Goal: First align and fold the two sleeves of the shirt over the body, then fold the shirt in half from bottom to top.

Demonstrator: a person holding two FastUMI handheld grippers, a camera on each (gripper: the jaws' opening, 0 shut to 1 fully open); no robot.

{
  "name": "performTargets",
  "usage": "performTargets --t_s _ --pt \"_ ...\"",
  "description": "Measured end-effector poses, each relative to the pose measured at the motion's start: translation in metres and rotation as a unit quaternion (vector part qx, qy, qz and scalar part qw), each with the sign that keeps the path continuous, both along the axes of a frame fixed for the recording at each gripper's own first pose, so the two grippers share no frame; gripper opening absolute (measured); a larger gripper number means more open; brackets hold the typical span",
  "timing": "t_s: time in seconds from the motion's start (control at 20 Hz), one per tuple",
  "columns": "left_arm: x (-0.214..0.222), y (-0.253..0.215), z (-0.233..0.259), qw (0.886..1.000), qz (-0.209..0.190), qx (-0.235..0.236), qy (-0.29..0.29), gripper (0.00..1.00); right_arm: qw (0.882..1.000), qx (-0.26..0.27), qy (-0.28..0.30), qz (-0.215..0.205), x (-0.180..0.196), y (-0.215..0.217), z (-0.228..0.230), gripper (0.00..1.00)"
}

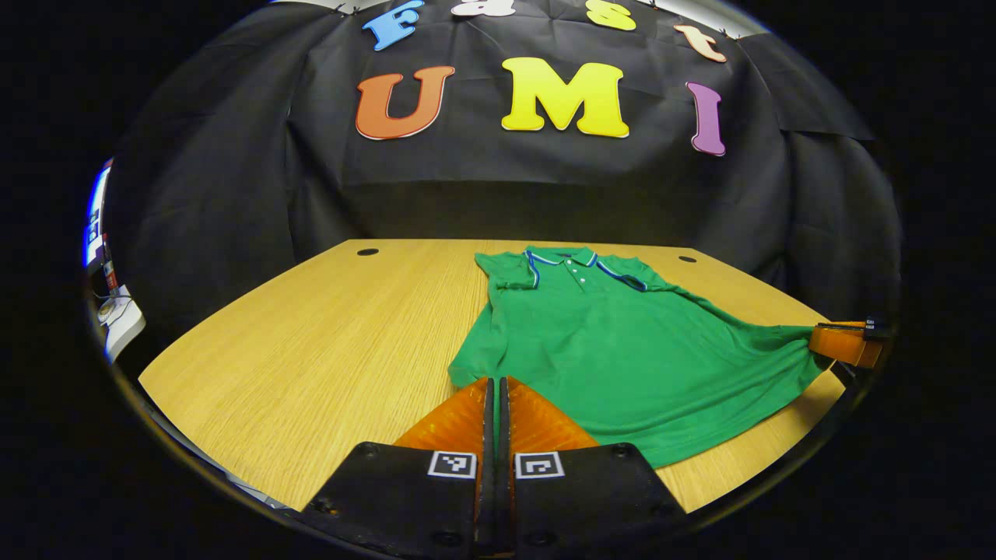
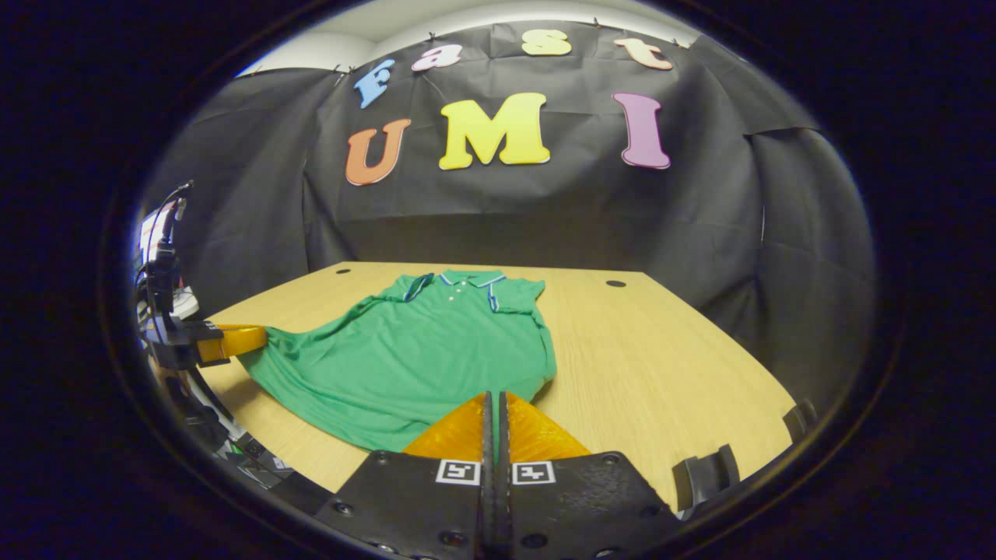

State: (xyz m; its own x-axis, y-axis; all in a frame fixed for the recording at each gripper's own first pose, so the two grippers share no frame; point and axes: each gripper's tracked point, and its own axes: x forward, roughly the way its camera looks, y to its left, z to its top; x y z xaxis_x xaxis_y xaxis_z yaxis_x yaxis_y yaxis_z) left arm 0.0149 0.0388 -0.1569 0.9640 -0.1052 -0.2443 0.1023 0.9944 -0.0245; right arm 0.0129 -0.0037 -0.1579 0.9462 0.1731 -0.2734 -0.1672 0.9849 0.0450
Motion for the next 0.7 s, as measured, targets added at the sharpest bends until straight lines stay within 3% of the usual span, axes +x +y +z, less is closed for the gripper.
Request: performTargets --t_s 0.3,0.4,0.7 --pt "0.043 -0.001 0.058 0.999 -0.008 0.001 -0.044 0.06 0.998 -0.017 -0.052 -0.020 0.052 -0.006 0.052 0.00" --pt "0.062 0.000 0.074 0.999 -0.012 -0.004 -0.050 0.06 0.997 0.003 -0.068 -0.028 0.073 -0.006 0.075 0.00" --pt "0.142 0.010 0.125 0.997 -0.014 -0.002 -0.081 0.06 0.994 0.018 -0.097 -0.038 0.162 0.005 0.126 0.01"
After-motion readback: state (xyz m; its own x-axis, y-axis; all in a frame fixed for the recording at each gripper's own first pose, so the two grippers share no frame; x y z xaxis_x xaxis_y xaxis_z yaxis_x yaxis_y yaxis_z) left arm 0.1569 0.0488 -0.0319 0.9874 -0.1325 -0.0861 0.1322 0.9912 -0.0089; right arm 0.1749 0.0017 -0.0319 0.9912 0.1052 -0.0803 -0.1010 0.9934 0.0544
